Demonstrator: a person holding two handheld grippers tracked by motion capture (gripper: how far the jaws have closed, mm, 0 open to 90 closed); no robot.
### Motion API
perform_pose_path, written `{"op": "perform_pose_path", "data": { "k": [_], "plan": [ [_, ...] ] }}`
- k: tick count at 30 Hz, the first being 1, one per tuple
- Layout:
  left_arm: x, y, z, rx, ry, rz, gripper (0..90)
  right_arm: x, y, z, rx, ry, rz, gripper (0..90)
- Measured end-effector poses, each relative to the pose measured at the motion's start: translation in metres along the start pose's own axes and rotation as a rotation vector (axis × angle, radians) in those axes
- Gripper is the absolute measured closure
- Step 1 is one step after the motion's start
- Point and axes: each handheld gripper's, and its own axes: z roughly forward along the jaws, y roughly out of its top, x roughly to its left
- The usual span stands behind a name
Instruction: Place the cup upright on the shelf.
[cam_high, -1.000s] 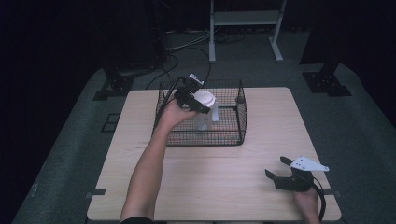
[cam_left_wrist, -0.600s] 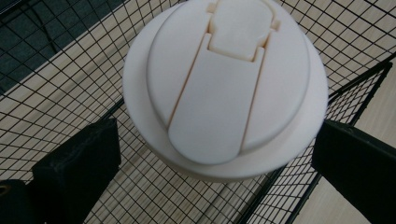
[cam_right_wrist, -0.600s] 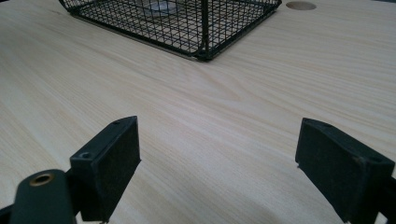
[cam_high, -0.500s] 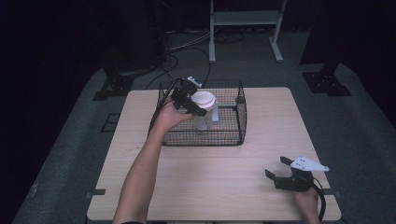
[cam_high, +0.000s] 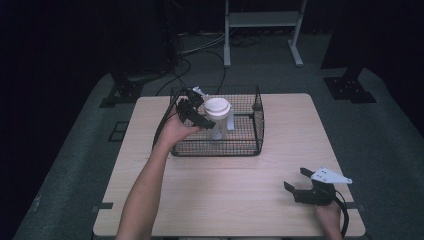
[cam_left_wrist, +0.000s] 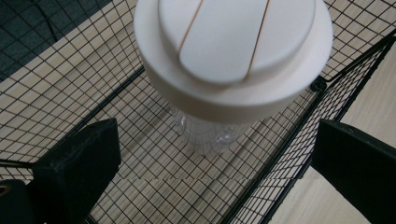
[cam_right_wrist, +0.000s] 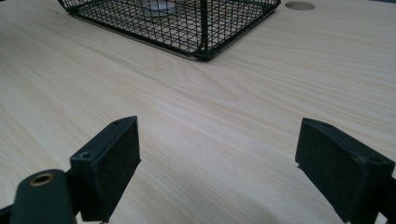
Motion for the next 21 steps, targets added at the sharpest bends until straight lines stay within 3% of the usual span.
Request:
{"op": "perform_pose_path", "data": {
  "k": [21],
  "plan": [
    [-0.006, -0.035, -0.017, -0.024, 0.003, 0.001, 0.6, 0.000, 0.000, -0.001, -0.006, -0.016, 0.003, 12.9]
  ]
}}
